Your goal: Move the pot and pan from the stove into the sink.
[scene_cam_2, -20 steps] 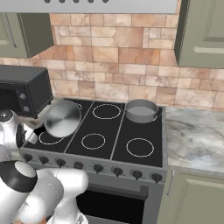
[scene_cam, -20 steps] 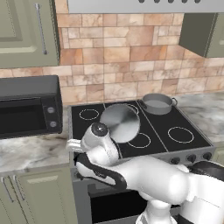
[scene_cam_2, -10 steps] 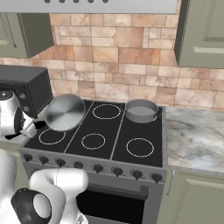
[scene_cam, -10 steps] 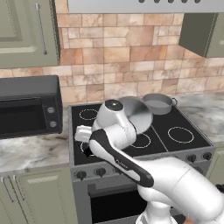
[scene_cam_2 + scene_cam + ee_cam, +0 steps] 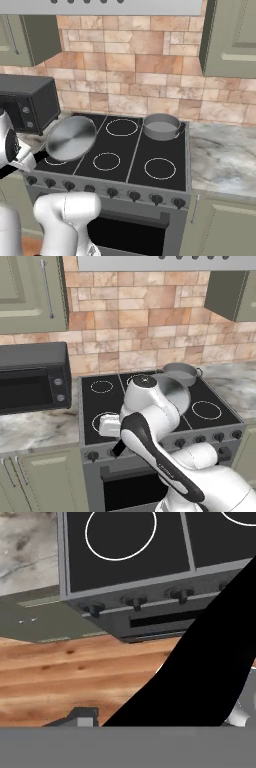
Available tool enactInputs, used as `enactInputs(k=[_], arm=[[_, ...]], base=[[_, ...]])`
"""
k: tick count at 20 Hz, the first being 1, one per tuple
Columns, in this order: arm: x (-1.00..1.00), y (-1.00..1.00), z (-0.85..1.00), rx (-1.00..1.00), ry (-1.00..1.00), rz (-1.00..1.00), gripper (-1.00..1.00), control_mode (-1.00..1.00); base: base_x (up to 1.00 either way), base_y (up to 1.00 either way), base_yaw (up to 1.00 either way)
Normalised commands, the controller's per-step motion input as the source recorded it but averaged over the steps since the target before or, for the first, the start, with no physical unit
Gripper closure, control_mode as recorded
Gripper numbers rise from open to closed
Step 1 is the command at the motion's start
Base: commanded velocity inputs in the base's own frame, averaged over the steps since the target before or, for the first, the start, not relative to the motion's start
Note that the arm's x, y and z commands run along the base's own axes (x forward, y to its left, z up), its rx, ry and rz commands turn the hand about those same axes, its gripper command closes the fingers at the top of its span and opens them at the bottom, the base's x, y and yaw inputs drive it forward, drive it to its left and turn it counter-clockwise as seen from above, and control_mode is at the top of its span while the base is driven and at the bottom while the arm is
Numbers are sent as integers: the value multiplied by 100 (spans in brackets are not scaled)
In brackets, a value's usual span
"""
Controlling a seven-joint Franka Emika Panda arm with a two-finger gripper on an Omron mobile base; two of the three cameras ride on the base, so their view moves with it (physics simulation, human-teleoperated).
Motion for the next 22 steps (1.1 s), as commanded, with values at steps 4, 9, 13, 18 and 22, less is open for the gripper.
enactInputs(k=[4,9,13,18,22], arm=[[-58,-11,7,-12,12,17,100,-100],[-26,0,5,-5,15,29,100,-100],[1,0,0,0,5,3,100,-100],[-4,0,0,0,0,0,100,100],[0,0,0,0,0,0,100,100]], base=[[0,0,0],[0,0,0],[0,0,0],[-38,-13,0],[-86,-34,0]])
